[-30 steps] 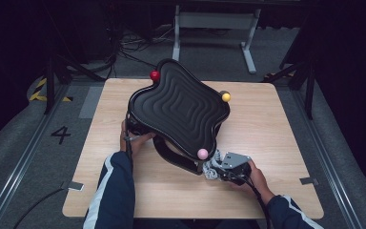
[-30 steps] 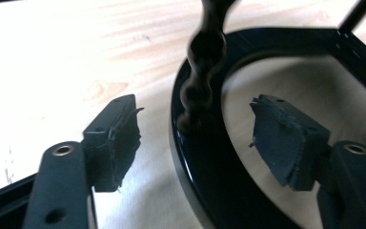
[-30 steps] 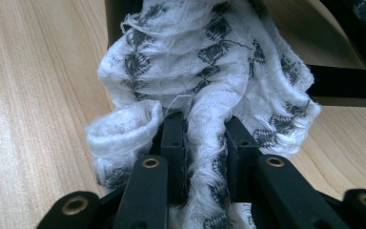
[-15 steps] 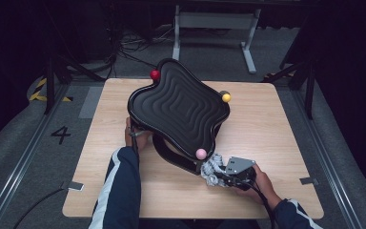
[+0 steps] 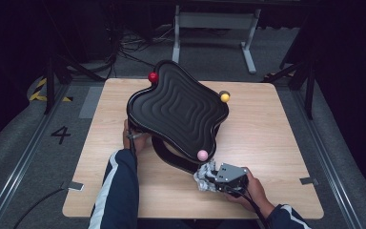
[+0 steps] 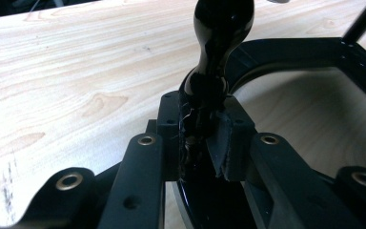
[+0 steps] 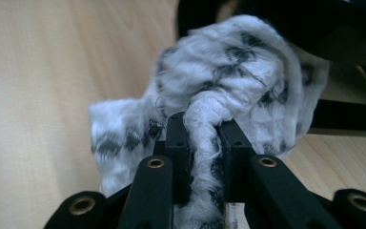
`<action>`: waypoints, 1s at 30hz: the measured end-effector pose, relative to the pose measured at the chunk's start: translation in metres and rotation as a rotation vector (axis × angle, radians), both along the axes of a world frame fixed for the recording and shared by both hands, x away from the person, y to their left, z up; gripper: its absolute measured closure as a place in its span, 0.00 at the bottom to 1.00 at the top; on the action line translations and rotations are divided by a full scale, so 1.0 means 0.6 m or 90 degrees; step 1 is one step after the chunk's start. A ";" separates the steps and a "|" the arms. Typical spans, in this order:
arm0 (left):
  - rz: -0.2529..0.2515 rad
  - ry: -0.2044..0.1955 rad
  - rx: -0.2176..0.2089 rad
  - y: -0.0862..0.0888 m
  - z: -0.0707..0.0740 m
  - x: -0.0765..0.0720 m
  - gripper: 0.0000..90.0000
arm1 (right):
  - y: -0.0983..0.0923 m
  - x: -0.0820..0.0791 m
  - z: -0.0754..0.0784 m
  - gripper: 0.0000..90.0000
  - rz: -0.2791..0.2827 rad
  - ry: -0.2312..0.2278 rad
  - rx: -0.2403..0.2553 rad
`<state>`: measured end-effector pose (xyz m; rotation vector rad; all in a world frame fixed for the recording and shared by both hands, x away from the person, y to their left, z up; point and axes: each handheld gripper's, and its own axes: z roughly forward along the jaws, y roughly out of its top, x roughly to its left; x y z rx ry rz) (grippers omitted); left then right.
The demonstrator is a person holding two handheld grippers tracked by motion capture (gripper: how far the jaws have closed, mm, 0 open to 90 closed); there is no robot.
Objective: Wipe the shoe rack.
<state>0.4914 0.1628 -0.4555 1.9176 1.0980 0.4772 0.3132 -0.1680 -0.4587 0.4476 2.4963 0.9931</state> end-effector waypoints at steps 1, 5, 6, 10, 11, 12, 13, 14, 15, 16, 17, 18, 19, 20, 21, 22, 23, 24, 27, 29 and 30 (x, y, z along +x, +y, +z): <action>-0.010 -0.002 0.000 0.003 -0.001 -0.005 0.83 | -0.003 0.006 -0.005 0.87 -0.010 0.000 -0.006; -0.034 0.000 -0.006 0.012 -0.002 -0.022 0.83 | -0.021 0.030 -0.017 0.87 -0.043 0.007 -0.011; -0.038 -0.003 -0.019 0.012 -0.005 -0.027 0.83 | -0.023 0.033 -0.017 0.87 -0.046 0.008 -0.009; -0.044 -0.004 -0.017 0.018 -0.005 -0.051 0.83 | -0.030 0.042 -0.021 0.87 -0.070 0.006 -0.017; -0.043 -0.005 -0.010 0.020 -0.004 -0.055 0.83 | -0.034 0.044 -0.021 0.87 -0.067 0.011 -0.013; -0.043 -0.007 -0.010 0.021 -0.004 -0.059 0.83 | -0.036 0.044 -0.021 0.88 -0.064 0.010 -0.014; -0.038 -0.007 -0.004 0.021 -0.004 -0.063 0.83 | -0.040 0.043 -0.020 0.88 -0.060 0.016 -0.010; -0.036 -0.008 -0.002 0.021 -0.003 -0.065 0.83 | -0.044 0.042 -0.020 0.88 -0.053 0.028 -0.002; -0.033 -0.007 0.001 0.021 -0.002 -0.066 0.83 | -0.048 0.039 -0.019 0.87 -0.036 0.042 -0.002; -0.032 -0.003 -0.007 0.020 -0.003 -0.067 0.83 | -0.051 0.034 -0.016 0.87 -0.024 0.047 0.000; -0.030 -0.006 -0.002 0.020 -0.003 -0.067 0.83 | -0.051 0.031 -0.014 0.87 -0.018 0.046 0.000; -0.026 -0.008 -0.002 0.020 -0.004 -0.067 0.83 | -0.051 0.026 -0.011 0.87 -0.006 0.049 0.003; -0.025 -0.009 -0.001 0.020 -0.004 -0.067 0.83 | -0.048 0.019 -0.006 0.87 0.011 0.051 0.005; -0.022 -0.009 -0.001 0.020 -0.004 -0.068 0.83 | -0.045 0.014 -0.004 0.86 0.019 0.048 0.001; -0.022 -0.010 -0.001 0.020 -0.004 -0.068 0.83 | -0.041 0.009 -0.002 0.85 0.028 0.050 0.001; -0.025 -0.009 -0.006 0.021 -0.004 -0.069 0.83 | -0.038 0.006 -0.002 0.84 0.030 0.056 0.001; -0.028 -0.009 -0.006 0.023 -0.005 -0.071 0.83 | -0.033 0.002 -0.004 0.83 0.033 0.058 0.000; -0.028 -0.009 -0.006 0.023 -0.005 -0.071 0.83 | -0.033 0.002 -0.004 0.83 0.033 0.058 0.000; -0.027 -0.009 -0.004 0.023 -0.005 -0.076 0.83 | -0.016 -0.004 -0.016 0.83 0.015 0.062 -0.019; -0.027 -0.011 -0.008 0.024 -0.006 -0.078 0.83 | -0.013 -0.008 -0.015 0.85 0.007 0.045 -0.042; -0.027 -0.013 0.000 0.024 -0.005 -0.078 0.83 | -0.015 -0.008 -0.013 0.85 0.004 0.046 -0.046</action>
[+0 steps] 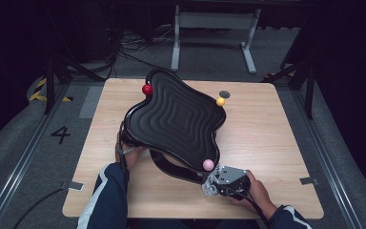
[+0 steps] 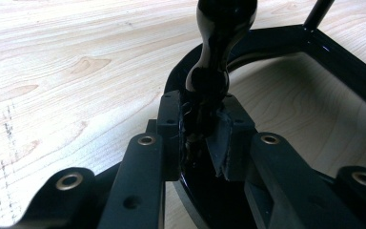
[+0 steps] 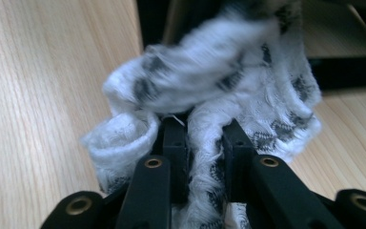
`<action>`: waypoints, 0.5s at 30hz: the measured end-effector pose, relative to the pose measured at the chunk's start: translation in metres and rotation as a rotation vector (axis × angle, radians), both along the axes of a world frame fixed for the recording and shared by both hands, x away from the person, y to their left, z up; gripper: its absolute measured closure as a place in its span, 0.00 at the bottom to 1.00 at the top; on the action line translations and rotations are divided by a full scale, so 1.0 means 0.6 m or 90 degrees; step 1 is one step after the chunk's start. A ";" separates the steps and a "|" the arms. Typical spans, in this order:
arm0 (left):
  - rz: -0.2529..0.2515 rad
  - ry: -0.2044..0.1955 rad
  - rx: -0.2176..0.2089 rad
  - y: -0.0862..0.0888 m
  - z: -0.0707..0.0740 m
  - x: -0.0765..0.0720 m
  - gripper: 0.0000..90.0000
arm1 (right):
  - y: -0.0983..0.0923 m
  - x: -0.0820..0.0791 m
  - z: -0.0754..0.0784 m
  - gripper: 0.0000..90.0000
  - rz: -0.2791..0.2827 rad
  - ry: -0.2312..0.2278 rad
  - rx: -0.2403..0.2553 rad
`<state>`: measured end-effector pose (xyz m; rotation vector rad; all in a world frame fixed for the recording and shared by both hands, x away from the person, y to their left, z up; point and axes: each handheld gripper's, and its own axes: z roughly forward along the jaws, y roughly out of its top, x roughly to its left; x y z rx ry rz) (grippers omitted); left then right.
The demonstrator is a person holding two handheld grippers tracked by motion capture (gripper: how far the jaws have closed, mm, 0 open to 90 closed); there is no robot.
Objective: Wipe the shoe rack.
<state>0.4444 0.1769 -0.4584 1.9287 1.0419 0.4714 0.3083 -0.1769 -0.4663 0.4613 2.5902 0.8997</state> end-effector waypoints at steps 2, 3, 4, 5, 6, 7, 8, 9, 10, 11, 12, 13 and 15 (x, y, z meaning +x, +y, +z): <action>0.000 0.000 0.001 -0.001 0.000 0.000 0.83 | -0.012 -0.001 0.006 0.86 -0.018 0.010 0.000; 0.003 0.000 0.004 -0.002 0.001 0.000 0.83 | -0.017 -0.004 0.008 0.86 -0.021 0.017 0.000; 0.003 0.000 0.004 -0.003 0.001 0.000 0.83 | -0.021 -0.007 0.011 0.86 -0.022 0.020 -0.002; 0.004 0.000 0.004 -0.002 0.001 0.000 0.83 | -0.026 -0.013 0.014 0.86 -0.022 0.023 -0.004; 0.005 0.000 0.006 -0.003 0.001 -0.001 0.83 | -0.028 -0.016 0.015 0.86 -0.014 0.030 -0.004; 0.008 0.003 0.011 -0.003 0.002 -0.002 0.83 | -0.029 -0.022 0.017 0.86 -0.005 0.037 -0.002; 0.008 0.005 0.016 -0.003 0.003 -0.002 0.83 | -0.029 -0.027 0.019 0.86 0.001 0.044 0.008; 0.014 0.004 0.012 -0.005 0.002 -0.003 0.83 | -0.028 -0.030 0.019 0.85 0.011 0.053 0.020; 0.017 0.005 0.013 -0.006 0.003 -0.003 0.83 | -0.021 -0.036 0.019 0.83 0.026 0.056 0.029; 0.017 0.005 0.013 -0.006 0.002 -0.003 0.83 | -0.015 -0.038 0.017 0.82 0.033 0.055 0.034; 0.017 0.005 0.013 -0.006 0.002 -0.003 0.83 | -0.015 -0.038 0.017 0.82 0.033 0.055 0.034; 0.017 0.004 0.019 -0.006 0.003 -0.003 0.83 | -0.009 -0.039 0.016 0.81 0.036 0.058 0.039; 0.019 0.005 0.022 -0.008 0.004 -0.005 0.83 | 0.015 -0.040 0.005 0.81 0.033 0.044 0.034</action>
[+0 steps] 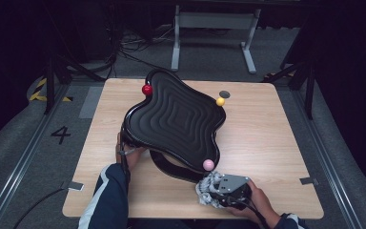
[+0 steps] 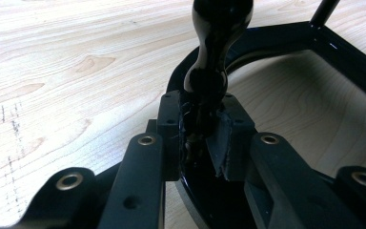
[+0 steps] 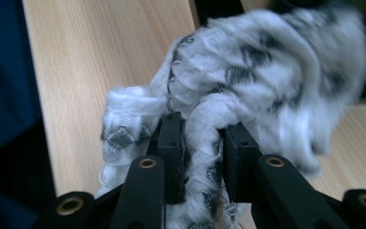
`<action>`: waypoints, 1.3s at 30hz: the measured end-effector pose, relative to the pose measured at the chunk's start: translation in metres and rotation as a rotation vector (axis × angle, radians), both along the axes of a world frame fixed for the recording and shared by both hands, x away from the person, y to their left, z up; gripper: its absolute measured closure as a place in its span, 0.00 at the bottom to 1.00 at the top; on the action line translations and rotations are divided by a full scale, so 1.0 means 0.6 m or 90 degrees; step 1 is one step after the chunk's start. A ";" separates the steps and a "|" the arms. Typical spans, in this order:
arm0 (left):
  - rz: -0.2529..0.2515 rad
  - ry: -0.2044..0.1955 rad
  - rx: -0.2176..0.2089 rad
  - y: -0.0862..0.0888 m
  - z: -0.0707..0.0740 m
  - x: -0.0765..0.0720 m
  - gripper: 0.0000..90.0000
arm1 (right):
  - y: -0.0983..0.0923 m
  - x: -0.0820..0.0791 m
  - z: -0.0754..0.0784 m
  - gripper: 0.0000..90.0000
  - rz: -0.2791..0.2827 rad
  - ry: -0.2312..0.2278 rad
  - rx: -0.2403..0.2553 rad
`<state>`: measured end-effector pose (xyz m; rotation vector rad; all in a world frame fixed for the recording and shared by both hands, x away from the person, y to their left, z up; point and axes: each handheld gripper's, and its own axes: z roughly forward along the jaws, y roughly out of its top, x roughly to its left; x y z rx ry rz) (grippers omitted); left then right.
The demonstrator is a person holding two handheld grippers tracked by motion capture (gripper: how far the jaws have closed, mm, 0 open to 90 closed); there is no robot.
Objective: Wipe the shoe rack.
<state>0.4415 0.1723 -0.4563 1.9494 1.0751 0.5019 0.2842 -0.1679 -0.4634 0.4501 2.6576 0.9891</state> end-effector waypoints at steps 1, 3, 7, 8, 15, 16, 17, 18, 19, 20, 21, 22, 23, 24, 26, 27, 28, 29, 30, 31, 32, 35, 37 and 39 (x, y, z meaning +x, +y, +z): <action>0.001 0.000 -0.002 0.001 0.000 0.000 0.83 | 0.008 0.000 -0.003 0.82 -0.007 -0.007 -0.001; 0.001 -0.001 -0.013 0.003 -0.002 -0.001 0.83 | 0.023 0.001 -0.009 0.84 -0.014 -0.024 -0.003; -0.007 0.001 -0.047 0.011 -0.007 -0.004 0.83 | 0.021 0.002 -0.012 0.85 -0.039 -0.042 0.000; -0.014 0.000 -0.038 0.016 -0.006 -0.005 0.83 | 0.016 0.005 -0.012 0.85 -0.049 -0.043 0.002; -0.048 0.006 -0.070 0.028 -0.011 -0.023 0.83 | -0.021 0.044 -0.014 0.86 -0.115 -0.058 0.009; -0.052 0.012 -0.073 0.028 -0.011 -0.026 0.83 | -0.027 0.051 -0.015 0.86 -0.127 -0.057 0.015; -0.058 0.009 -0.070 0.028 -0.011 -0.028 0.83 | -0.034 0.059 -0.015 0.86 -0.138 -0.053 0.018; -0.064 0.007 -0.057 0.028 -0.009 -0.030 0.83 | -0.038 0.065 -0.015 0.87 -0.145 -0.054 0.021; -0.063 0.011 -0.065 0.026 -0.010 -0.033 0.83 | -0.043 0.069 -0.016 0.87 -0.153 -0.051 0.023; -0.074 0.012 -0.063 0.026 -0.010 -0.036 0.83 | -0.046 0.073 -0.016 0.87 -0.158 -0.050 0.025; -0.076 0.008 -0.062 0.025 -0.011 -0.038 0.83 | -0.051 0.079 -0.017 0.87 -0.164 -0.056 0.023; -0.081 0.015 -0.069 0.024 -0.011 -0.042 0.83 | -0.053 0.083 -0.017 0.87 -0.167 -0.057 0.025; -0.084 0.017 -0.072 0.023 -0.011 -0.044 0.83 | -0.059 0.089 -0.017 0.88 -0.171 -0.063 0.025; -0.089 0.020 -0.074 0.021 -0.011 -0.048 0.83 | -0.061 0.093 -0.017 0.88 -0.177 -0.064 0.025; -0.104 0.023 -0.064 0.016 -0.009 -0.056 0.83 | -0.070 0.104 -0.017 0.88 -0.191 -0.075 0.027; -0.108 0.020 -0.063 0.014 -0.009 -0.060 0.83 | -0.073 0.107 -0.017 0.88 -0.198 -0.071 0.031; -0.115 0.022 -0.055 0.011 -0.008 -0.065 0.83 | -0.076 0.111 -0.016 0.88 -0.206 -0.072 0.035; -0.126 0.023 -0.057 0.008 -0.008 -0.071 0.83 | -0.080 0.116 -0.016 0.88 -0.214 -0.073 0.037; -0.130 0.025 -0.054 0.006 -0.008 -0.075 0.83 | -0.084 0.123 -0.015 0.88 -0.223 -0.073 0.041; -0.139 0.017 -0.043 0.006 -0.007 -0.077 0.83 | -0.087 0.128 -0.014 0.89 -0.230 -0.071 0.046; -0.134 0.024 -0.055 0.002 -0.008 -0.082 0.83 | -0.089 0.132 -0.015 0.89 -0.234 -0.070 0.047; -0.143 0.028 -0.051 -0.002 -0.007 -0.091 0.83 | -0.092 0.141 -0.015 0.89 -0.248 -0.069 0.053; -0.146 0.029 -0.051 -0.002 -0.008 -0.095 0.83 | -0.090 0.145 -0.017 0.89 -0.252 -0.068 0.048; -0.154 0.025 -0.051 -0.001 -0.009 -0.100 0.83 | -0.088 0.150 -0.020 0.89 -0.250 -0.081 0.035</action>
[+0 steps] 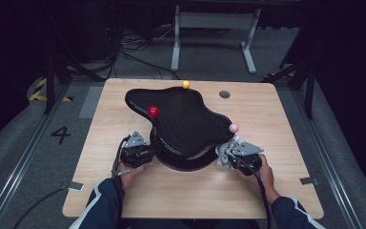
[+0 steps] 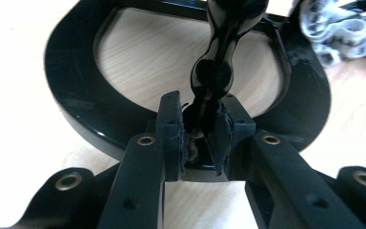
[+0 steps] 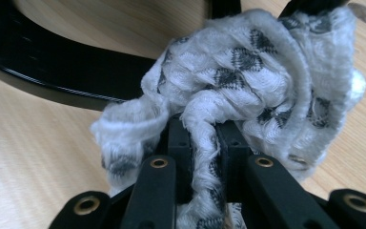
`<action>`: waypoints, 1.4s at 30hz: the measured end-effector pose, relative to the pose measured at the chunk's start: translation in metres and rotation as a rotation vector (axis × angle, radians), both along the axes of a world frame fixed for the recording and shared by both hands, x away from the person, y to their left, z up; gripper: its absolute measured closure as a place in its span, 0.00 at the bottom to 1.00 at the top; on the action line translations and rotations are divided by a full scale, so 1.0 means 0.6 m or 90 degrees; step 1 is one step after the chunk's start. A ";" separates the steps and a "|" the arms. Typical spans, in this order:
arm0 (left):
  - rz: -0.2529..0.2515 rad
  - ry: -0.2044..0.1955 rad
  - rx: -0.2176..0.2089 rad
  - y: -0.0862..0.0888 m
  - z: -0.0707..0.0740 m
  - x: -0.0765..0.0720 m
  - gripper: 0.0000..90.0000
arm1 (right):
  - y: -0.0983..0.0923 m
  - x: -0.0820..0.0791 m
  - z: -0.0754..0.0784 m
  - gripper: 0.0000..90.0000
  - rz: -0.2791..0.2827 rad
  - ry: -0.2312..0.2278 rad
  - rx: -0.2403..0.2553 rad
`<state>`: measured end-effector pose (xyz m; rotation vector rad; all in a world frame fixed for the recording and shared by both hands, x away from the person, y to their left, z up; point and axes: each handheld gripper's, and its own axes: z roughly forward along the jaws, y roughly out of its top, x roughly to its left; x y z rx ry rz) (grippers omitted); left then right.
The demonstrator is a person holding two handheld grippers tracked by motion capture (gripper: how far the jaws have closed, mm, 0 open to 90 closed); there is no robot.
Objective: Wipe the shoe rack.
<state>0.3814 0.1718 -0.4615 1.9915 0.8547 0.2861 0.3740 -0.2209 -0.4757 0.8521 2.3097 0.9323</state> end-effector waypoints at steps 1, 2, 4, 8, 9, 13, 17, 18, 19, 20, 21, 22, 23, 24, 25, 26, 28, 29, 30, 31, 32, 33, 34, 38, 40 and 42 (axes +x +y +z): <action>0.000 0.006 -0.005 -0.001 0.000 -0.003 0.83 | 0.001 0.001 -0.001 0.89 -0.004 -0.001 0.000; -0.006 0.003 -0.005 -0.002 -0.001 -0.006 0.83 | 0.001 0.003 -0.001 0.89 -0.007 -0.003 0.001; -0.003 0.004 -0.004 -0.004 -0.001 -0.009 0.83 | 0.000 0.005 0.001 0.89 -0.010 -0.011 0.005; -0.011 -0.003 0.000 -0.006 -0.002 -0.007 0.83 | 0.002 0.011 0.021 0.89 -0.018 -0.052 0.041; -0.010 -0.007 -0.001 -0.006 -0.002 -0.008 0.83 | 0.002 0.012 0.025 0.89 -0.018 -0.055 0.048; -0.017 -0.010 0.007 -0.008 -0.003 -0.007 0.83 | 0.009 0.021 0.023 0.89 -0.016 -0.073 0.034; -0.018 -0.007 0.006 -0.009 -0.004 -0.007 0.83 | 0.015 0.032 0.014 0.89 -0.012 -0.069 0.016; -0.017 -0.010 0.003 -0.010 -0.005 -0.007 0.83 | 0.016 0.033 0.012 0.89 -0.011 -0.068 0.010; -0.017 -0.007 0.003 -0.010 -0.005 -0.007 0.83 | 0.018 0.036 0.006 0.88 -0.007 -0.057 -0.002; -0.020 -0.013 0.004 -0.009 -0.006 -0.006 0.83 | 0.017 0.038 -0.001 0.88 -0.006 -0.048 -0.008; -0.019 -0.010 0.007 -0.009 -0.006 -0.007 0.83 | 0.017 0.038 -0.001 0.88 -0.006 -0.048 -0.008; -0.019 -0.012 0.004 -0.009 -0.007 -0.007 0.83 | 0.015 0.038 -0.003 0.88 -0.005 -0.044 -0.011; -0.016 -0.004 -0.001 -0.011 -0.007 -0.008 0.83 | 0.014 0.039 -0.005 0.88 -0.005 -0.042 -0.013; -0.020 -0.010 0.004 -0.010 -0.007 -0.007 0.83 | 0.011 0.040 -0.006 0.89 -0.004 -0.033 -0.014; -0.020 -0.010 0.004 -0.010 -0.007 -0.007 0.83 | 0.011 0.041 -0.006 0.89 -0.005 -0.031 -0.016; -0.020 -0.011 0.006 -0.010 -0.007 -0.007 0.83 | 0.011 0.041 -0.006 0.89 -0.005 -0.031 -0.016; -0.023 -0.014 0.009 -0.010 -0.007 -0.006 0.83 | 0.008 0.041 -0.008 0.89 -0.007 -0.025 -0.018; -0.023 -0.014 0.007 -0.010 -0.008 -0.006 0.83 | 0.006 0.042 -0.009 0.89 -0.007 -0.022 -0.019; -0.024 -0.013 0.010 -0.009 -0.007 -0.006 0.83 | 0.005 0.042 -0.009 0.89 -0.008 -0.020 -0.017; -0.025 -0.012 0.009 -0.009 -0.008 -0.005 0.83 | 0.003 0.043 -0.008 0.89 -0.008 -0.018 -0.018; -0.024 -0.009 0.009 -0.009 -0.008 -0.005 0.83 | 0.002 0.043 -0.009 0.89 -0.010 -0.017 -0.021; -0.025 -0.010 0.008 -0.010 -0.009 -0.005 0.83 | 0.001 0.043 -0.008 0.89 -0.012 -0.015 -0.021; -0.025 -0.010 0.008 -0.010 -0.010 -0.005 0.83 | 0.001 0.043 -0.008 0.89 -0.014 -0.015 -0.019; -0.028 -0.005 0.005 -0.010 -0.011 -0.003 0.83 | 0.008 0.041 -0.005 0.88 0.000 -0.033 -0.015; -0.023 0.000 0.002 -0.012 -0.012 -0.004 0.83 | 0.016 0.039 -0.002 0.88 0.011 -0.044 -0.016; -0.028 -0.003 0.015 -0.012 -0.012 -0.002 0.83 | 0.024 0.039 -0.003 0.88 0.013 -0.048 -0.022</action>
